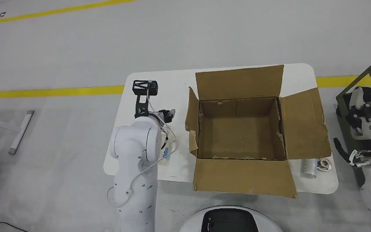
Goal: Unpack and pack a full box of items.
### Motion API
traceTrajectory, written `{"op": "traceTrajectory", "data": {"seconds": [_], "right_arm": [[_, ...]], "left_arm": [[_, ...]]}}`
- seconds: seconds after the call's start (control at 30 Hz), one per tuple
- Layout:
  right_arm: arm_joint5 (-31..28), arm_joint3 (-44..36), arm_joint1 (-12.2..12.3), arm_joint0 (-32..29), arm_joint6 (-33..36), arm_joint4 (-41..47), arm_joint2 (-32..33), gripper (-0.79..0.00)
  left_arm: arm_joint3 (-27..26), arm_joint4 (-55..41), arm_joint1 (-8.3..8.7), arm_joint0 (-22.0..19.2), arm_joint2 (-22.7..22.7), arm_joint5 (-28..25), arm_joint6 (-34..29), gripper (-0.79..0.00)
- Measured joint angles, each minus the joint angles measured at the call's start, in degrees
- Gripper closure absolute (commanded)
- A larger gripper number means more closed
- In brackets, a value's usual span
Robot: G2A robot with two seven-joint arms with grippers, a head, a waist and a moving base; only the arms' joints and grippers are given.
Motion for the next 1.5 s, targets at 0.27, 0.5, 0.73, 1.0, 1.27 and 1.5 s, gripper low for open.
{"op": "traceTrajectory", "data": {"seconds": [0.27,0.5,0.73,1.0,1.27,1.5], "right_arm": [[-3.29,1.96,0.21,-0.48,1.22,1.91,2.55,0.000],[-5.81,2.77,0.40,0.17,1.49,2.70,3.28,0.000],[-6.34,2.91,0.48,0.59,1.72,3.03,3.69,0.000],[-6.29,2.91,0.48,0.60,1.74,3.00,3.67,0.000],[-5.61,3.21,0.56,1.55,2.73,2.63,3.24,0.000],[-5.25,3.55,0.62,2.17,3.51,2.54,2.82,0.000]], "left_arm": [[5.41,-3.35,0.24,4.10,-2.98,-3.25,-3.75,-0.785],[5.59,-0.38,0.52,5.40,-3.32,-6.95,-3.76,-0.785],[5.64,-0.51,0.51,5.39,-3.33,-6.87,-3.76,-0.785],[7.28,-3.01,0.64,5.53,-3.65,-6.73,-2.56,-0.785],[15.99,-9.63,1.20,1.72,-7.41,-6.77,-3.76,-0.785],[24.73,-9.44,1.86,-2.39,-6.98,-6.66,-3.76,-0.785]]}}
